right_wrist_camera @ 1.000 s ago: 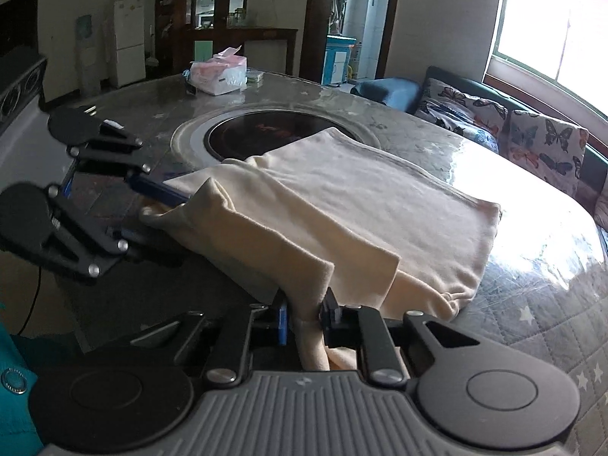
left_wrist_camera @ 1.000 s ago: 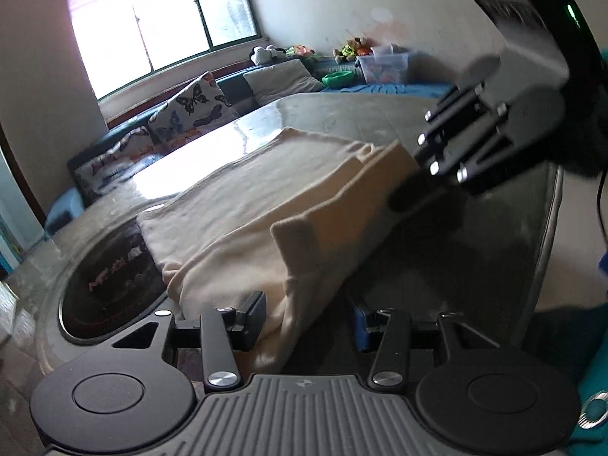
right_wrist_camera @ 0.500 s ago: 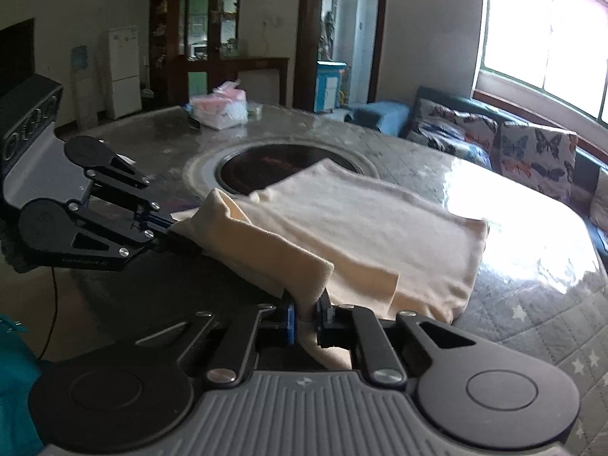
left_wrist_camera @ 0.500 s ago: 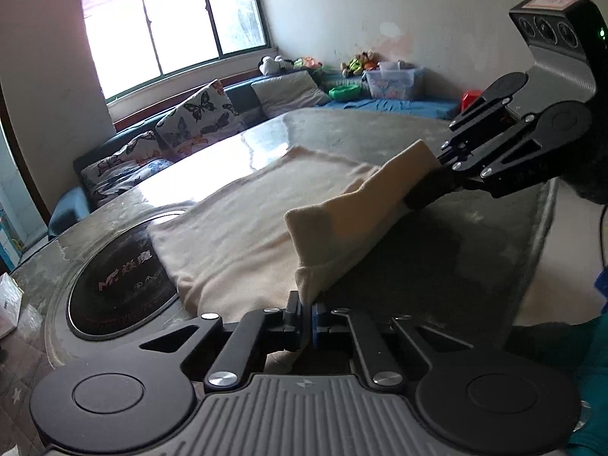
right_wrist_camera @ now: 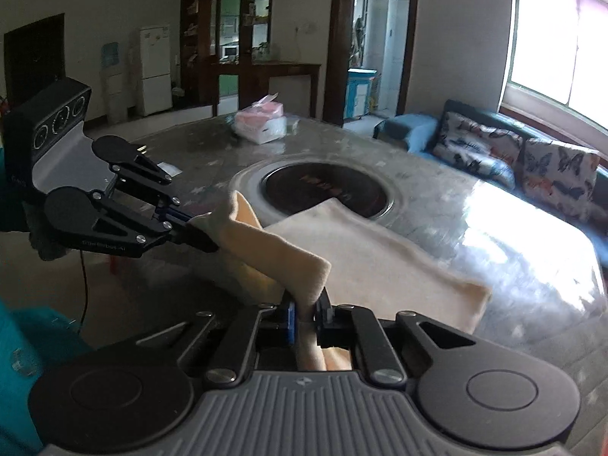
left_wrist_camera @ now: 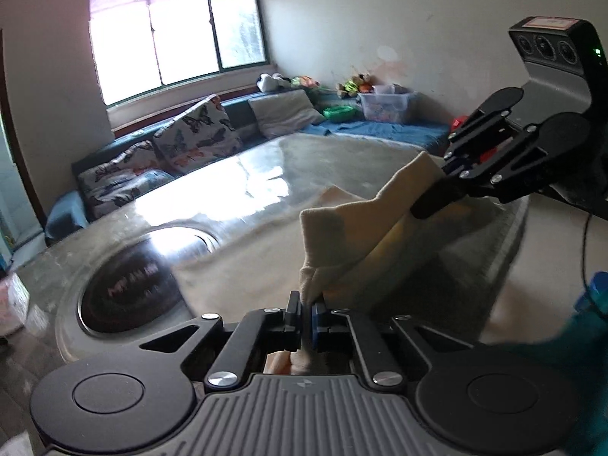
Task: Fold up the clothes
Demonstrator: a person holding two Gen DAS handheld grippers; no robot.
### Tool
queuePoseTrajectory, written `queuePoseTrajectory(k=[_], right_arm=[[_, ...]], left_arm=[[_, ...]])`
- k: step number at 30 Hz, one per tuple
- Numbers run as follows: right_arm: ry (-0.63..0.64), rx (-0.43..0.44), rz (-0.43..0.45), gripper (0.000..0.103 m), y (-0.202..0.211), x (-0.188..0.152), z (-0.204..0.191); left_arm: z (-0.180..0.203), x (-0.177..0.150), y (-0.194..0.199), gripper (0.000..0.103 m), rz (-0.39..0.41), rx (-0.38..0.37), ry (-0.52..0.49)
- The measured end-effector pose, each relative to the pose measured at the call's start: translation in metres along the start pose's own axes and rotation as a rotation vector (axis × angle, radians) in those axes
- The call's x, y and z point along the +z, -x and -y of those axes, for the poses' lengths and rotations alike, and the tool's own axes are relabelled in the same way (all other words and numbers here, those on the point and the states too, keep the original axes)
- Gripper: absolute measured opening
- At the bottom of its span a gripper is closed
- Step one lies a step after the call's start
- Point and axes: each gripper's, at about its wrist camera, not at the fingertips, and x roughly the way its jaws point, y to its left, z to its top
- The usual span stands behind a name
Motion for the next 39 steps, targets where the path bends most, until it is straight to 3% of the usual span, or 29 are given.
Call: queuePoseTrajectory(k=[6,11,16,22,23,28,31,33,36,39], right_arm=[[-0.032,-0.066,-0.01,0.009,-0.035,0.032,0.046],[-0.054,-0.122,-0.035,0.009,-0.081,0.049,0.083],[-0.123,-0.156,-0.072,0.009,-0.13,0.046,0.106],[-0.217,-0.189,-0.1,0.011,-0.17,0.024,0.12],[-0.231,-0.196,-0.096,0.018,-0.172,0.022,0.121],[-0.266,-0.233,-0.062,0.029,-0.165,0.019,0.127],[-0.262,-0.258,-0.027,0.056,-0.154,0.022,0.126],[-0.268,-0.256,-0.012,0.058,-0.145,0.023,0.122],[-0.277,-0.239,0.003,0.078,-0.135,0.022,0.113],[-0.276,-0.193,0.011,0.081,-0.129,0.019,0.099]], left_arm=[[-0.026,0.036,-0.052,0.005,-0.001,0.047,-0.017],[-0.045,0.053,-0.115,0.005,-0.076,0.107,0.032],[-0.056,0.049,-0.165,0.006,-0.168,0.155,0.071],[-0.067,0.036,-0.192,0.013,-0.22,0.205,0.13],[-0.069,0.037,-0.191,0.018,-0.218,0.213,0.141],[-0.077,0.039,-0.186,0.034,-0.211,0.262,0.179],[-0.087,0.039,-0.177,0.036,-0.202,0.288,0.238],[-0.09,0.038,-0.165,0.037,-0.184,0.294,0.272],[-0.095,0.038,-0.144,0.046,-0.154,0.292,0.32],[-0.087,0.037,-0.12,0.047,-0.121,0.258,0.342]])
